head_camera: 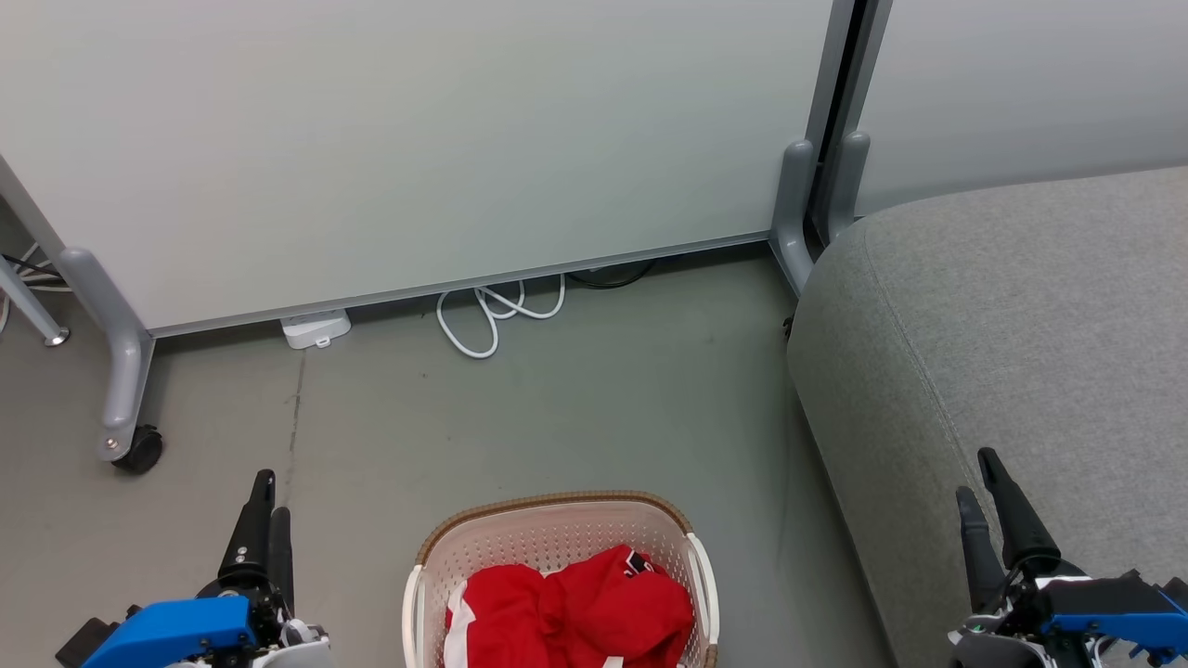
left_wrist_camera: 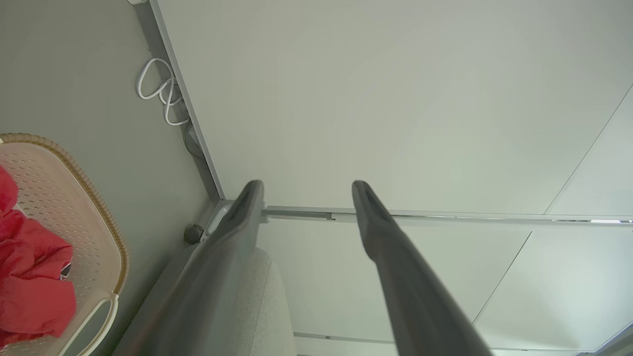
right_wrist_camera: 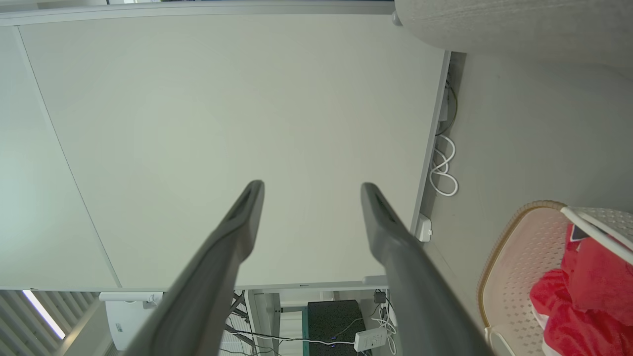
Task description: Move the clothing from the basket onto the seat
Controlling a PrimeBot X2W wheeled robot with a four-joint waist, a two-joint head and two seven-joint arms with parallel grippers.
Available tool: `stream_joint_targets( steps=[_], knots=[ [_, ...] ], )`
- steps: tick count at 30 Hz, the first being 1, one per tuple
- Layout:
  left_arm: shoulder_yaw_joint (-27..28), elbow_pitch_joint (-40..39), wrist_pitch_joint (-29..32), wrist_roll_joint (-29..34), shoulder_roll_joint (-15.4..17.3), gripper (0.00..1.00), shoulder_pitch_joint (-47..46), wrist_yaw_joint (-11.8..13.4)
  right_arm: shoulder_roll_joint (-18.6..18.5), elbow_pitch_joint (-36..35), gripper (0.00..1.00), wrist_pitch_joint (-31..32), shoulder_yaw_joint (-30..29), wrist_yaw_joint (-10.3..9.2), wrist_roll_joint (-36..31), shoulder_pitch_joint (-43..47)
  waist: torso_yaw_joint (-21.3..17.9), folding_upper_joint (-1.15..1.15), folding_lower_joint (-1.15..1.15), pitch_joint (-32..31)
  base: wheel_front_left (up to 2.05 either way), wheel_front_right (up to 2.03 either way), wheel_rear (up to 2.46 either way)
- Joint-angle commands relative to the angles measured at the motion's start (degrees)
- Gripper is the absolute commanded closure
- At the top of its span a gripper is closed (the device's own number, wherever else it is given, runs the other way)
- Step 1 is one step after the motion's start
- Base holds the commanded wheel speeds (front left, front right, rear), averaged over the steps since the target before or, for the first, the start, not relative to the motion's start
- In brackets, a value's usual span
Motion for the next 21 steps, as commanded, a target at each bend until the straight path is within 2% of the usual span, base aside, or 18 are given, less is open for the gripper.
stream_joint_targets(
  steps=[1, 10, 21],
  knots=[
    [-0.3, -1.1, -0.5, 1.0, 0.4, 0.0, -1.8, 0.0, -0.2, -0.8, 0.0, -0.7, 0.3, 0.03, -0.6, -1.1, 0.0, 0.0, 0.0, 0.0, 0.0, 0.0, 0.0],
    [-0.7, -2.5, -3.0, 9.6, 0.5, 0.0, -2.4, 0.0, -0.2, -1.4, 0.0, -3.2, 1.3, 0.04, -7.4, -1.7, 0.1, 0.0, 0.0, 0.2, 0.0, 0.0, 0.0],
    [-1.3, -4.3, -5.7, 23.0, 0.6, 0.0, -2.5, 0.0, -0.3, -2.2, 0.0, -5.9, 2.9, 0.06, -19.7, -2.3, 0.3, 0.0, 0.0, 0.4, 0.0, 0.0, 0.0]
  ],
)
